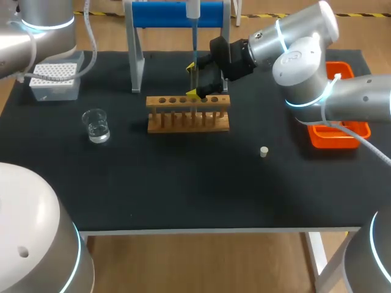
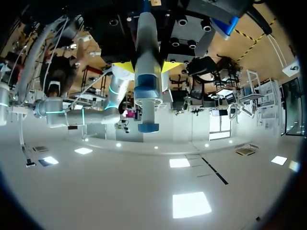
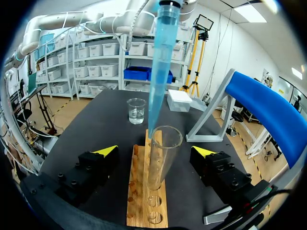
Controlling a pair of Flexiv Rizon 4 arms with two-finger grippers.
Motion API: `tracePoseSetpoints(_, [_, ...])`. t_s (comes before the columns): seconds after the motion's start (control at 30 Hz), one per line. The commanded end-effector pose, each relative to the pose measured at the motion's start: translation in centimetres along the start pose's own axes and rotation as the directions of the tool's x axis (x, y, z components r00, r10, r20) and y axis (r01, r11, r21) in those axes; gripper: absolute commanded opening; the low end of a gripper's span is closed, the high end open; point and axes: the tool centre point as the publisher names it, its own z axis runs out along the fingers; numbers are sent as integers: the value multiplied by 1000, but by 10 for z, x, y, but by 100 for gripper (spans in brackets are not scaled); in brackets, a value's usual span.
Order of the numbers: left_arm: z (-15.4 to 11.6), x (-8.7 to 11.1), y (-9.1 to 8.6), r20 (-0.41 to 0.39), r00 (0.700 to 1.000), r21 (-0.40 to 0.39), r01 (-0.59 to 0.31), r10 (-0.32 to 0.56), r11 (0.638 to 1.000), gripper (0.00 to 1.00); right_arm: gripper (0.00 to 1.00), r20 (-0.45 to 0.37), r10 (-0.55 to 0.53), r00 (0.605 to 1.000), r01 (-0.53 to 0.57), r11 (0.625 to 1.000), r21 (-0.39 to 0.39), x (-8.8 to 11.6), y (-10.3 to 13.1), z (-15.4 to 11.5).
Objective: Invert the test tube, pick up the pipette, mount the tip to pipette, aspirate from beaker and dispense into the tube, eject the tip, return the pipette, and cap with the stopper.
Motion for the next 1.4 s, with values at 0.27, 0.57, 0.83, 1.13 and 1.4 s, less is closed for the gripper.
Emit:
tracePoseSetpoints(0.27, [-2, -1, 4, -7, 1000, -5, 12, -12, 1000, 0, 100, -3, 0, 1000, 0, 1000, 2, -1, 0, -1])
tracePoseSetpoints(0.57, [0, -1, 6, -22, 1000, 14, 17, -16, 1000, 0, 100, -3, 0, 1000, 0, 1000, 2, -1, 0, -1])
tracePoseSetpoints(0.83, [3, -3, 6, -35, 999, 23, 17, -16, 1000, 0, 100, -3, 0, 1000, 0, 1000, 2, -1, 0, -1])
tracePoseSetpoints(1.13, [4, -8, 6, -38, 999, 31, 9, -8, 999, 0, 100, -3, 0, 1000, 0, 1000, 2, -1, 0, -1])
tracePoseSetpoints(1.4, [-2, -12, 2, -10, 1000, 39, -12, 12, 999, 0, 100, -3, 0, 1000, 0, 1000, 2, -1, 0, -1])
